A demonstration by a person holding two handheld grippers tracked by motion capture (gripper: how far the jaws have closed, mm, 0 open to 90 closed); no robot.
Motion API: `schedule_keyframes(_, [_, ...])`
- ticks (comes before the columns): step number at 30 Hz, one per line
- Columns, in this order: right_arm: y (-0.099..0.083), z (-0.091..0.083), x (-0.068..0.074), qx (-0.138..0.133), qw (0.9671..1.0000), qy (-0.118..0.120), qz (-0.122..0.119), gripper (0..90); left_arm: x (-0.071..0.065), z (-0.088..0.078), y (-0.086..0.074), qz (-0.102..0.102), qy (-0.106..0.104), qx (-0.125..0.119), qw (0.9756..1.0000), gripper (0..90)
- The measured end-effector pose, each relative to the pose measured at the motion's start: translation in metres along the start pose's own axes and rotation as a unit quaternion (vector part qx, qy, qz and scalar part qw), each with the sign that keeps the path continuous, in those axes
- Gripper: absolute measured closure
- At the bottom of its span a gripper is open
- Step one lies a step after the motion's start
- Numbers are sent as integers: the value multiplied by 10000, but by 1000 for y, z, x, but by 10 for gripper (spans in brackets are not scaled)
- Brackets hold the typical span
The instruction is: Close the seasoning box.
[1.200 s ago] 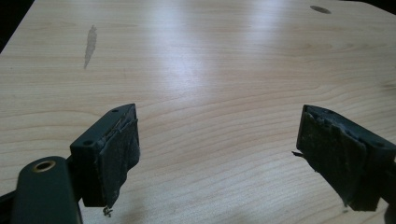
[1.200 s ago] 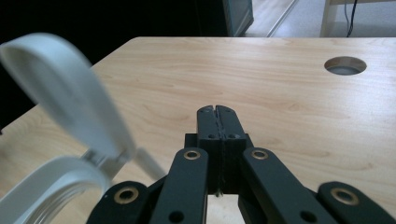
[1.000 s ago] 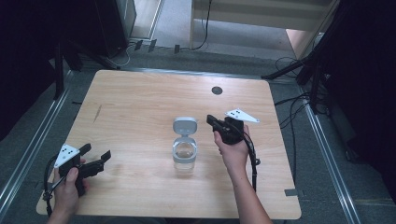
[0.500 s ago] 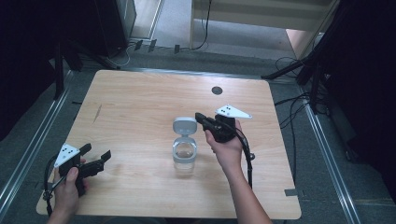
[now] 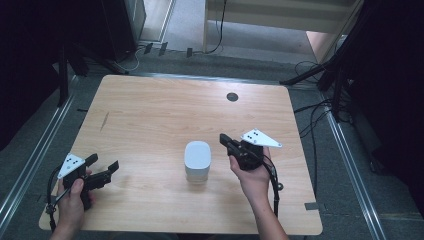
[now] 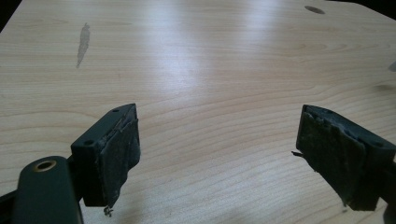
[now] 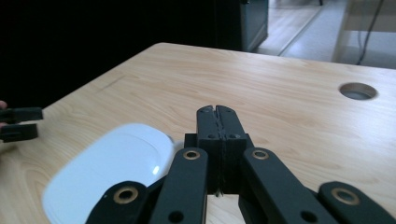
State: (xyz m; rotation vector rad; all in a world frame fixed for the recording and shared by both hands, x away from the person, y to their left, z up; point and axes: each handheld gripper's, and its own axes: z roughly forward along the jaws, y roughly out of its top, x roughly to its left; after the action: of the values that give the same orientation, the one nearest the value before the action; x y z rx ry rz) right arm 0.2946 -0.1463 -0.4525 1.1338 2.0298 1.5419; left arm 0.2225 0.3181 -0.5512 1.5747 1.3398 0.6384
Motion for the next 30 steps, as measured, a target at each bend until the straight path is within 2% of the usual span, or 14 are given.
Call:
schedule_keyframes(2, [-5, -4, -6, -27, 9999, -110, -19, 829, 0, 0, 0, 3, 1, -4, 10000, 134])
schedule_keyframes(4, [-10, -10, -12, -186, 9996, -222, -3, 674, 0, 0, 0, 0, -3, -2, 10000, 134])
schedule_keyframes(6, [-15, -14, -19, -445, 9974, -559, -125, 458, 0, 0, 0, -4, -3, 5, 10000, 134])
schedule_keyframes(7, [-18, -16, -22, -491, 9959, -749, -157, 375, 0, 0, 0, -3, -5, 5, 10000, 134])
schedule_keyframes(8, [-20, -19, -26, -399, 9954, -870, -69, 340, 0, 0, 0, -4, -3, 5, 10000, 134])
schedule_keyframes(9, [-22, -23, -30, -231, 9956, -909, -36, 328, 0, 0, 0, -1, 0, 11, 10000, 134])
schedule_keyframes(10, [-25, -27, -32, -201, 9962, -842, -92, 258, 0, 0, 0, -1, 0, 13, 10000, 134])
schedule_keyframes(11, [-29, -32, -35, -171, 9977, -651, -115, 226, 0, 0, 0, 4, 5, 16, 10000, 134])
schedule_keyframes(13, [-35, -39, -39, -191, 9989, -426, -59, 213, 0, 0, 0, -1, 2, 13, 10000, 134])
schedule_keyframes(14, [-38, -43, -41, -177, 9990, -416, -64, 212, 0, 0, 0, -3, 3, 14, 10000, 134])
schedule_keyframes(19, [-51, -55, -50, -148, 9979, -630, -66, 214, 0, 0, 0, 4, 15, 15, 10000, 135])
schedule_keyframes(20, [-58, -62, -56, -147, 9967, -794, -70, 215, 0, 0, 0, 2, 14, 21, 10000, 135])
schedule_keyframes(29, [-85, -88, -79, 0, 9933, -1154, 8, 224, 0, 0, 0, 2, 10, 34, 10000, 136])
schedule_keyframes(30, [-92, -95, -84, 50, 9922, -1246, 49, 230, 0, 0, 0, -1, 14, 36, 10000, 136])
